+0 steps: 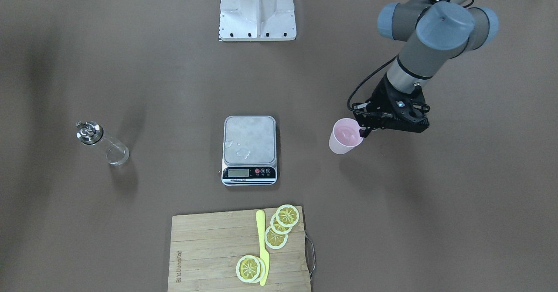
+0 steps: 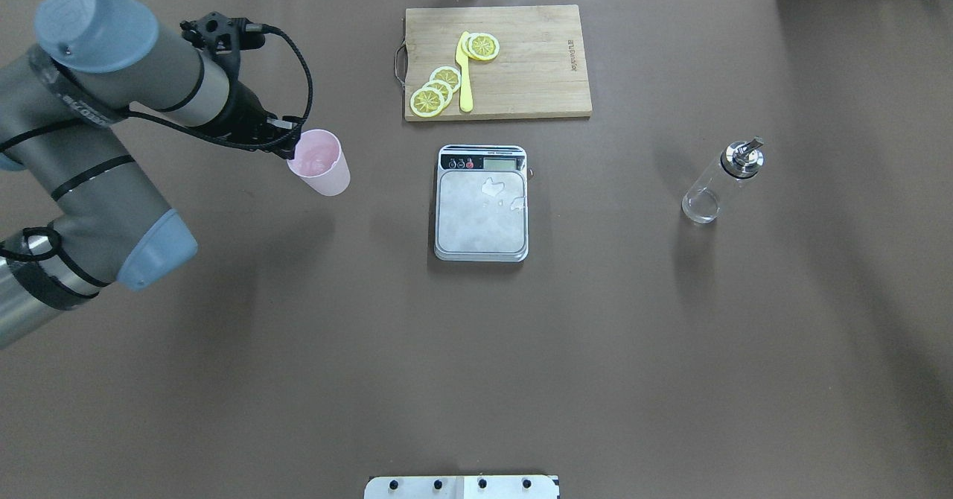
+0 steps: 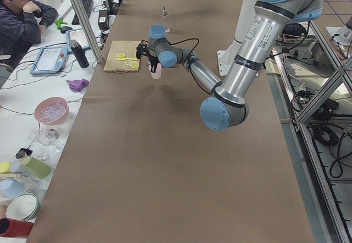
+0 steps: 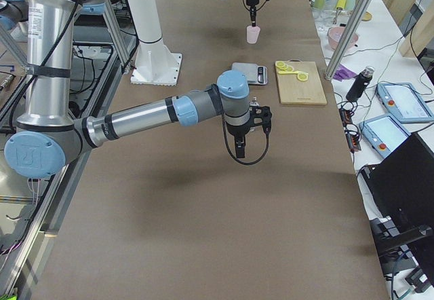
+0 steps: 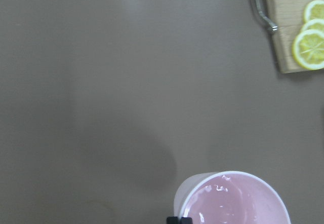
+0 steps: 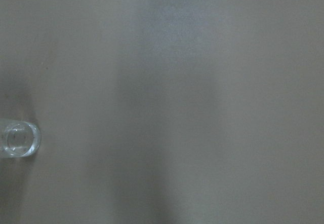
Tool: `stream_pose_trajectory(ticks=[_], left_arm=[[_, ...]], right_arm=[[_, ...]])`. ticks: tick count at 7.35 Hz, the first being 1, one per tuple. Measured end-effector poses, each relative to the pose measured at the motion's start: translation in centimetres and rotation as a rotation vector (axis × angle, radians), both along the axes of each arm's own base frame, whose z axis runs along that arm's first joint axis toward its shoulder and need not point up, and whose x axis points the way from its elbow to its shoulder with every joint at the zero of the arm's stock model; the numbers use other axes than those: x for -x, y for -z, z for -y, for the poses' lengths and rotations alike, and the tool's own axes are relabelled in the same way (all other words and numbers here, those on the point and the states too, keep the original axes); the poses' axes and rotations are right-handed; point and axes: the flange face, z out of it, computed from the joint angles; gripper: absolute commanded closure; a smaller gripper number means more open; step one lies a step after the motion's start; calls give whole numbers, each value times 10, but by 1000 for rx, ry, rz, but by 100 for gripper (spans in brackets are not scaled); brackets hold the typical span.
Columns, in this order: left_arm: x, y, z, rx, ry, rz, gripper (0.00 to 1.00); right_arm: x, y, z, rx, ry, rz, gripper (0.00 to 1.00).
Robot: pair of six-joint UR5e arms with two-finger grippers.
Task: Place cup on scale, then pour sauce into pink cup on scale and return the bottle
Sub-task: 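Carry the pink cup with the left gripper onto the scale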
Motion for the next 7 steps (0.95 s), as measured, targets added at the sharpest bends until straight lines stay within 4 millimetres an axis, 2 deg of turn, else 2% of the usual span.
stream_pose_trajectory(ticks=[3,5,7], left_arm=[[-57,82,-22,60,42,17,100],[-94,118,-41,70,64,17,100],[-132,144,-46,90,76,21,100]], right_arm=[[0,0,0,2,-1,0,0],[0,0,0,2,0,1,0],[0,0,0,3,0,1,0]])
